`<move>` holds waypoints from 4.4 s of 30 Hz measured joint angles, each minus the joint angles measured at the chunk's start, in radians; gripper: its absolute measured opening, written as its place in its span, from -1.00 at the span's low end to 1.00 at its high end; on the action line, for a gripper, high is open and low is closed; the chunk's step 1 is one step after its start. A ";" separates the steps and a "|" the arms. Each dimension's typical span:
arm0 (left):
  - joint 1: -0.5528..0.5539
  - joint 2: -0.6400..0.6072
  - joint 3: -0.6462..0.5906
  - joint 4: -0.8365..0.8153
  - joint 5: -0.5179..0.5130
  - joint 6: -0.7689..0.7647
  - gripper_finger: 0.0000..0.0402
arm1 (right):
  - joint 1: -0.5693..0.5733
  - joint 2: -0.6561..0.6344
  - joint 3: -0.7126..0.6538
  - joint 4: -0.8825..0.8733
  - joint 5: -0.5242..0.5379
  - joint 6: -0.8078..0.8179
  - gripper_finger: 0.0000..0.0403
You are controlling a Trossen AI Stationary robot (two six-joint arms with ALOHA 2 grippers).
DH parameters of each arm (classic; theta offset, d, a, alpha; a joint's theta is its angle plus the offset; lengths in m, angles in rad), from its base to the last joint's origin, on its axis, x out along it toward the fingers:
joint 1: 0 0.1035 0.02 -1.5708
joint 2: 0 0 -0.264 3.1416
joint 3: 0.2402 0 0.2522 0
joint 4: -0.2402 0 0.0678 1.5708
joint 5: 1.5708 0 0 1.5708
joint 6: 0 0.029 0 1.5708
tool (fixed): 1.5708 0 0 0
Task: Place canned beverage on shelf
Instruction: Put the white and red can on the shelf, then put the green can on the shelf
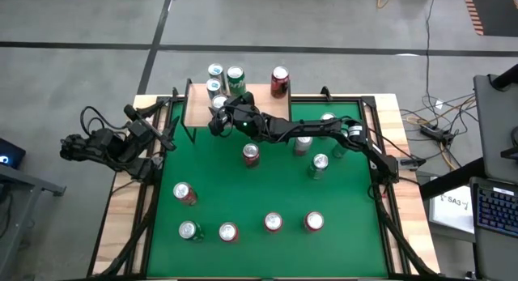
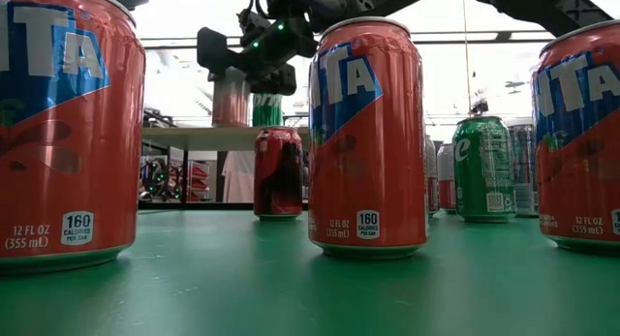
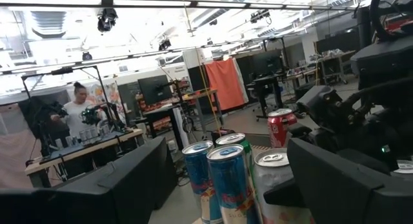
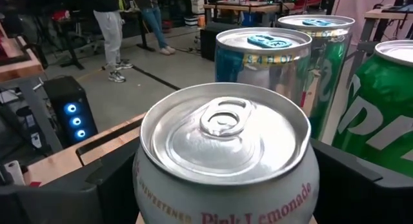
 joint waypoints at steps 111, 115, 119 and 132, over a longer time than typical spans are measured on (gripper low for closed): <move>0.002 0.513 0.000 0.408 0.163 -0.197 0.52 | 0.170 -0.454 -0.006 -0.826 0.070 -0.192 -0.94; 0.004 0.624 0.005 0.489 0.111 -0.213 0.52 | 0.179 -0.467 -0.009 -0.858 0.068 -0.226 -0.94; 0.017 0.711 0.028 0.489 0.110 -0.313 0.52 | 0.177 -0.467 -0.010 -0.872 0.068 -0.266 -0.94; 0.024 0.855 0.084 0.479 -0.020 -0.302 0.71 | 0.172 -0.491 -0.010 -0.914 0.068 -0.307 -0.94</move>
